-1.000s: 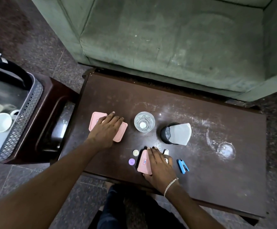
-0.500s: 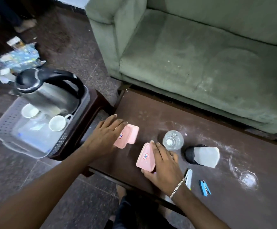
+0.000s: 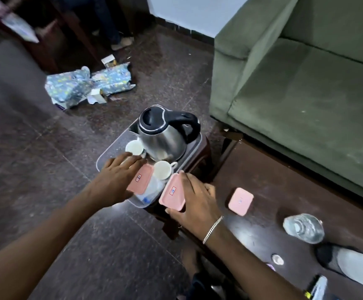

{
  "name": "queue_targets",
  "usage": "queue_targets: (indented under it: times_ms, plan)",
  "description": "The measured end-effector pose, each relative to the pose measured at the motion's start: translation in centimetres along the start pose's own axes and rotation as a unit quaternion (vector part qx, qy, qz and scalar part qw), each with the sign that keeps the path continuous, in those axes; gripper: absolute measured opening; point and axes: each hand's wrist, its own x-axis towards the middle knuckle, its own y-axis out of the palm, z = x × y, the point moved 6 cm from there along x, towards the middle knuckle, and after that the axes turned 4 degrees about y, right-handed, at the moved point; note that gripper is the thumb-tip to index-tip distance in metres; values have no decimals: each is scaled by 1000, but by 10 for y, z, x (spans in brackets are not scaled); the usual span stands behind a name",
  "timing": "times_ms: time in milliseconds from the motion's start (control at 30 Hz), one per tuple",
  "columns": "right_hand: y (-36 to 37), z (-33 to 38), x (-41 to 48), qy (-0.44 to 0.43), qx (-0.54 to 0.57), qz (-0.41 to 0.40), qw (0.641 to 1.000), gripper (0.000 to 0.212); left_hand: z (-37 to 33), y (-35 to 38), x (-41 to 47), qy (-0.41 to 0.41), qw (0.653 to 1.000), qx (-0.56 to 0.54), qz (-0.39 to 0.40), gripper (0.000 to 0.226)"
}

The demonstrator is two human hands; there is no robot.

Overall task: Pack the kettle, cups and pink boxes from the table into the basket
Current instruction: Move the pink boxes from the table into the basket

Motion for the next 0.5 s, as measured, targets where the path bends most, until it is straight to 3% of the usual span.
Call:
queue_targets:
  times_ms: [233, 500]
  plan:
    - [61, 52, 45, 15, -7, 41, 999, 102, 64, 37, 4, 11, 995, -76, 62, 110]
    - [104, 71, 66, 46, -58, 53, 996, 80, 92, 68, 43, 45, 974, -177, 135, 107]
